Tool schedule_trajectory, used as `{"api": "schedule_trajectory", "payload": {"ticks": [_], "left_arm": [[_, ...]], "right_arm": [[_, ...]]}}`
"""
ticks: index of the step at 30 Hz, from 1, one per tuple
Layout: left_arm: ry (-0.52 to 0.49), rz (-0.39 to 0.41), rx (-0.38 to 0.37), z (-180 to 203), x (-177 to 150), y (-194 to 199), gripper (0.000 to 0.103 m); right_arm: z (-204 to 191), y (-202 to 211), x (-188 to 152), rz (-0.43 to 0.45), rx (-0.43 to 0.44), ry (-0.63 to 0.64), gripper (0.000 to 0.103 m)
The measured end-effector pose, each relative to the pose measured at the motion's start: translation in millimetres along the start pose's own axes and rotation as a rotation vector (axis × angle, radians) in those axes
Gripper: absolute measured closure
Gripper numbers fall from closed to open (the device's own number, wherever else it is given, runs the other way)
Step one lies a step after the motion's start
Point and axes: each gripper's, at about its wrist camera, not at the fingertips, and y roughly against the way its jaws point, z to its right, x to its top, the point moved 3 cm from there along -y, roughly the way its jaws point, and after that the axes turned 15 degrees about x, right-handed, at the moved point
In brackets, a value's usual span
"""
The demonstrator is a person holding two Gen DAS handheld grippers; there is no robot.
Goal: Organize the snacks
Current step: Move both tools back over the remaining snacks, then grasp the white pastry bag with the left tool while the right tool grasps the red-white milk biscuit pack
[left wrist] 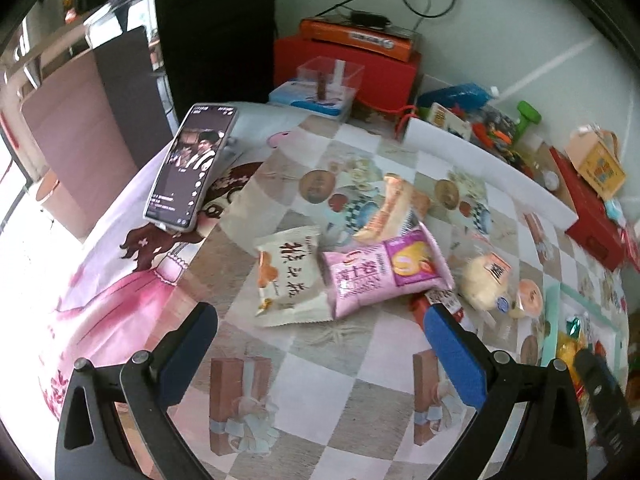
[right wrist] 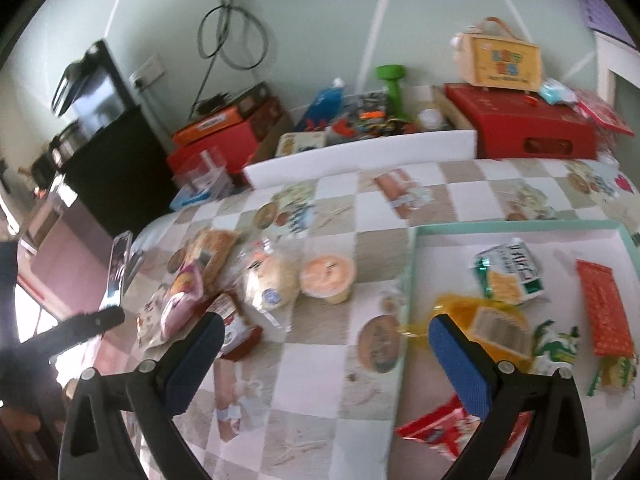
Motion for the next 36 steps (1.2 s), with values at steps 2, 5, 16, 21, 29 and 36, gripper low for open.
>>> {"api": "schedule_trajectory", "payload": {"ticks": [2, 5, 16, 21, 29, 36], "left_arm": [[0.013, -0.02, -0.001, -4, 0, -8, 0.0], [0.018, -0.049, -0.005, -5, 0, -20, 0.0], [0.007, -0.142, -0.043, -2, 2, -71, 0.001], [0.044, -0.163, -0.073, -9, 7, -83, 0.001], [0.056, -0.177, -0.077, -11, 18, -99, 0.01], [0.052, -0.166, -0.069, -7, 26, -108, 0.011]], "right_arm": [[-9, -8, -4, -0.023, 0.016, 0.017, 0.0], [-19, -21, -10, -0.058, 0.032, 0.033, 0.0], [-46, -72, -24, -0.181, 0.059, 0.07, 0.001], [-57, -102, -28, -0.244, 0.067, 0.101, 0.004], [-66, -140, -25, -0.29, 0.049, 0.144, 0.011], [-66, -156, -26, -0.305, 0.031, 0.164, 0.023]]}}
